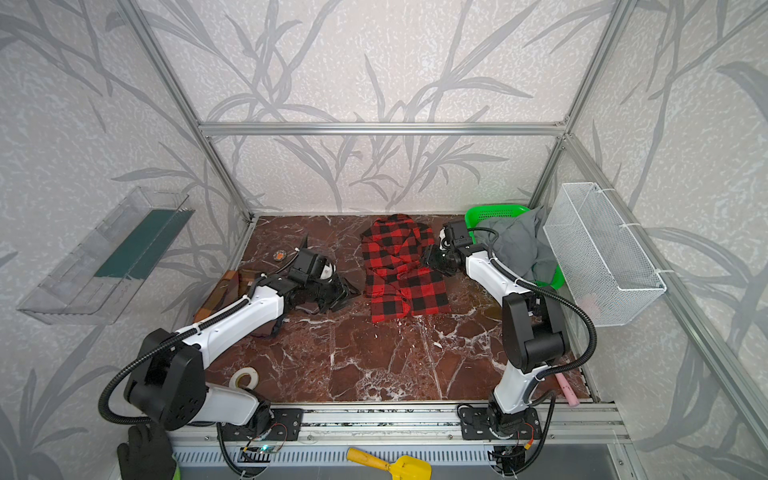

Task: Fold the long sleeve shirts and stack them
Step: 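Lay the hem down near the collar and open both grippers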

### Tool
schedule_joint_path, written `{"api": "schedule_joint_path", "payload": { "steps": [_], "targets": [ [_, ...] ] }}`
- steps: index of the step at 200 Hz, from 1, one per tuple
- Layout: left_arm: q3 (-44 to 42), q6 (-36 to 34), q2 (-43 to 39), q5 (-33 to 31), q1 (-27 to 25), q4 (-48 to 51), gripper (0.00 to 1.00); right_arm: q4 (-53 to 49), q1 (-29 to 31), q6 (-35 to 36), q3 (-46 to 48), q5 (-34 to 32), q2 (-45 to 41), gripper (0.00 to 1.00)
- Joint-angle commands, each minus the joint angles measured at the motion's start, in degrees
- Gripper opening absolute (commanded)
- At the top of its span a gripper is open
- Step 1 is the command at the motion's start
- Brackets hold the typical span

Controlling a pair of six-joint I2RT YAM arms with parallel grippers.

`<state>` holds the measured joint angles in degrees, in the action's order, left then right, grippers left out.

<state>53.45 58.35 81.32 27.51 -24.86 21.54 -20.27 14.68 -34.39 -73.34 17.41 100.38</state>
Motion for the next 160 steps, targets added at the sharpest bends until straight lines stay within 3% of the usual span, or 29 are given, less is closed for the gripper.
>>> {"api": "schedule_joint_path", "payload": {
  "steps": [1, 84, 112, 160],
  "targets": [
    [-2.5, -2.0, -2.2, -1.8, -0.3, 0.8, 0.41, -3.2, 0.1, 1.1, -3.3, -0.1, 1.0, 0.60],
    [5.0, -5.4, 6.0, -4.7, -2.6, -2.7, 0.44, -1.1, 1.5, 0.7, -0.8, 2.5, -0.9, 0.61],
    [8.2, -7.3, 11.5, -5.3, -3.3, -1.5, 0.44, 1.5, 1.9, -0.2, 1.5, 6.8, 0.7, 0.61],
    [10.2, -10.0, 15.3, -7.8, -3.4, 0.2, 0.44, 4.1, 3.6, -0.8, 0.8, 6.9, 3.9, 0.61]
  ]
}}
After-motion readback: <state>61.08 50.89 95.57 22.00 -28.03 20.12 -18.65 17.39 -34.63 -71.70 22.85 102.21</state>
